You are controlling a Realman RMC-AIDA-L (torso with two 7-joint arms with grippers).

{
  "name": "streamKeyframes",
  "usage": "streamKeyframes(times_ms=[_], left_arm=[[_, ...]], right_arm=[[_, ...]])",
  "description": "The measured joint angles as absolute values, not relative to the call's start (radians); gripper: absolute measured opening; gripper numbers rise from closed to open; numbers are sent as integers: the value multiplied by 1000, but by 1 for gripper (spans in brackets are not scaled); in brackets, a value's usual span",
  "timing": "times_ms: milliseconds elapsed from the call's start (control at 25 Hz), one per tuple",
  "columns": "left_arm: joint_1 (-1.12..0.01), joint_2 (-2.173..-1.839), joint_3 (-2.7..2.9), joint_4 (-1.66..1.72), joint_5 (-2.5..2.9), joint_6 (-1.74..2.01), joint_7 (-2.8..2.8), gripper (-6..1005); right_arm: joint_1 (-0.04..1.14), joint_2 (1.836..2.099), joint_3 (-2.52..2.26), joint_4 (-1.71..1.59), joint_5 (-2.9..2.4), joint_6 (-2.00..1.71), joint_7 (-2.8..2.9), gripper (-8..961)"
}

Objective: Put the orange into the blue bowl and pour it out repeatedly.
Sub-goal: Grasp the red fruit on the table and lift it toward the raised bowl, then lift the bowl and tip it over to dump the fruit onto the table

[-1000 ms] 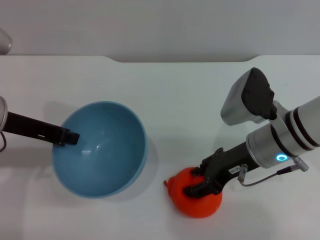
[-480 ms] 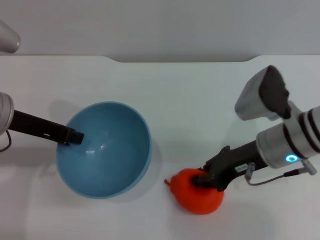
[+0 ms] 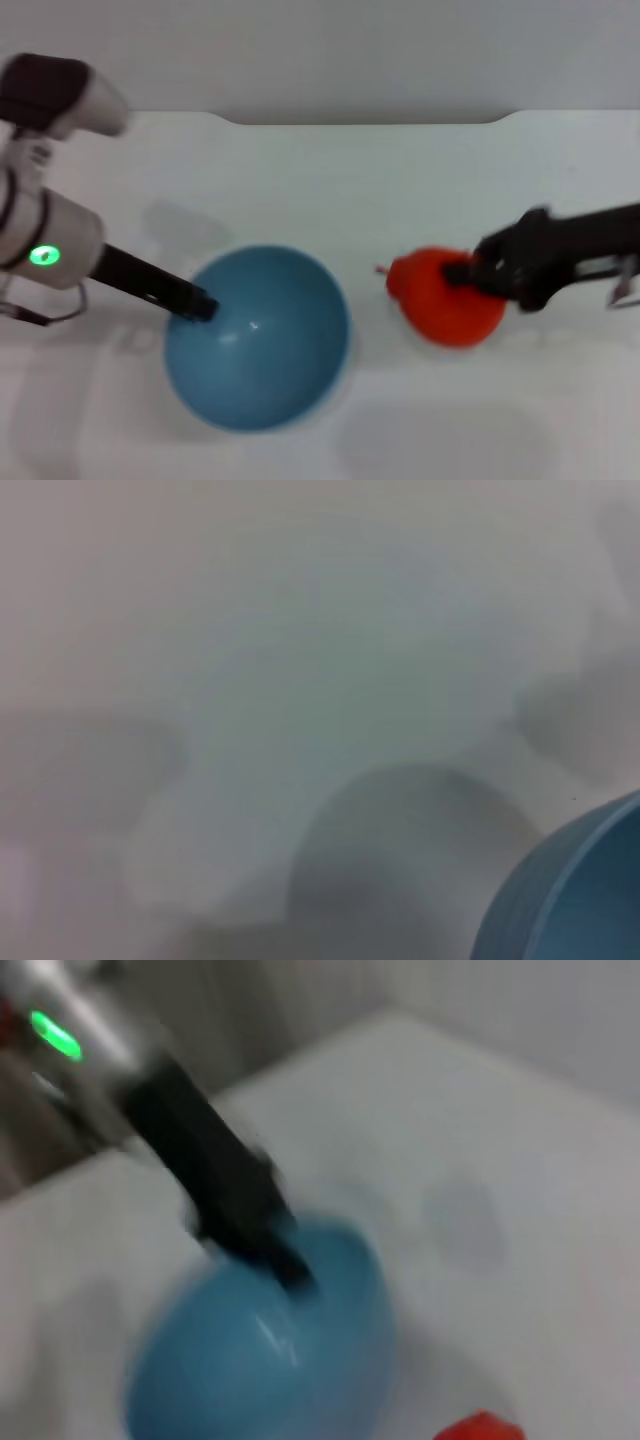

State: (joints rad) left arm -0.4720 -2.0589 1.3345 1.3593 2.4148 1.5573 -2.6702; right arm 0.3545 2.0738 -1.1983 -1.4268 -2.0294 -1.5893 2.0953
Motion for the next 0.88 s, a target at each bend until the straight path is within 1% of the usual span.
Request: streamKeyframes(times_ms=[80,240,520,880], left_arm=[[-501,-2059,1374,1319,2413,1536,-2681,1],[-571,-2065,1488,1253,2409,1488,-2726,1],[-649,-2071,1638,1242,2364,1437,-2805,1],[-667,-2071,1653,1269,2316,1433,-2819,1]], right_arm=[[348,2074,-1135,-1488,-1940,-1655,2046,39],[357,2069,-1089,-1510,-1742,-1726,1969,30],[400,2071,-1232,-1447,-1764,-1703,1920,66],[428,2071,-1331,-1378,-1858,-1649,1957,112]])
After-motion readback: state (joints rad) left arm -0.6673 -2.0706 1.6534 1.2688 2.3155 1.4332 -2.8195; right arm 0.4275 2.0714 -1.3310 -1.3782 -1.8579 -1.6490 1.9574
